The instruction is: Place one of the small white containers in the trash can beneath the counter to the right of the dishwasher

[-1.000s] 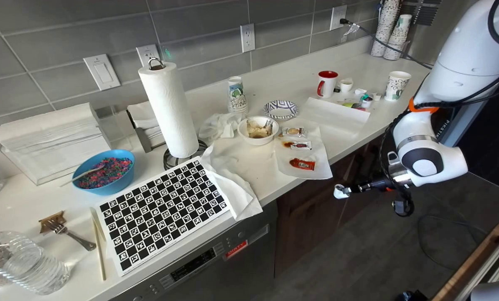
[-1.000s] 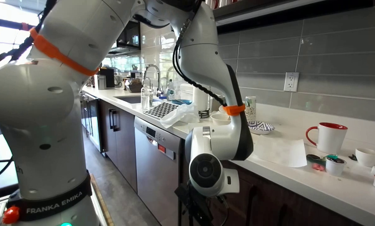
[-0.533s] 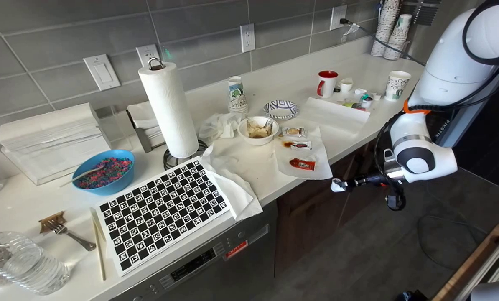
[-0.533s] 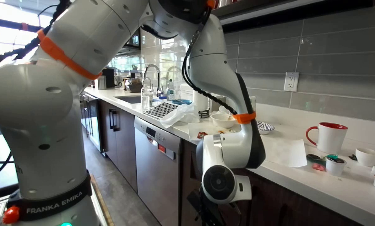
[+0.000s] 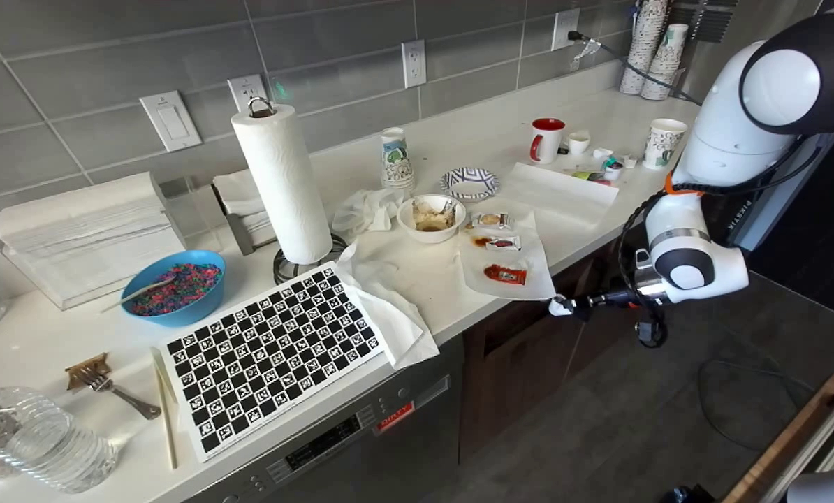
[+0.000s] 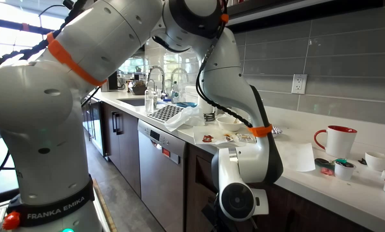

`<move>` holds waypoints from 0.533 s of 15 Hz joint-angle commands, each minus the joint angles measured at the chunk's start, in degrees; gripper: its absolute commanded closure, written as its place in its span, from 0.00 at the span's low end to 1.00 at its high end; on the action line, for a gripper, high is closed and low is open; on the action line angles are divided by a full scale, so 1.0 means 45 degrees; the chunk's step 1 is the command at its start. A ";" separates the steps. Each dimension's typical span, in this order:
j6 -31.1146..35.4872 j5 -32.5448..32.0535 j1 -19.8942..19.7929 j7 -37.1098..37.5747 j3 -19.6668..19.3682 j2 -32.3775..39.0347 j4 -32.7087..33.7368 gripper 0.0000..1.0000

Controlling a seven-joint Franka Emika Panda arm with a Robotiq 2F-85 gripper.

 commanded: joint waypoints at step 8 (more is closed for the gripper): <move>-0.2467 0.0220 -0.0599 0.0324 0.0132 0.1757 0.2201 0.98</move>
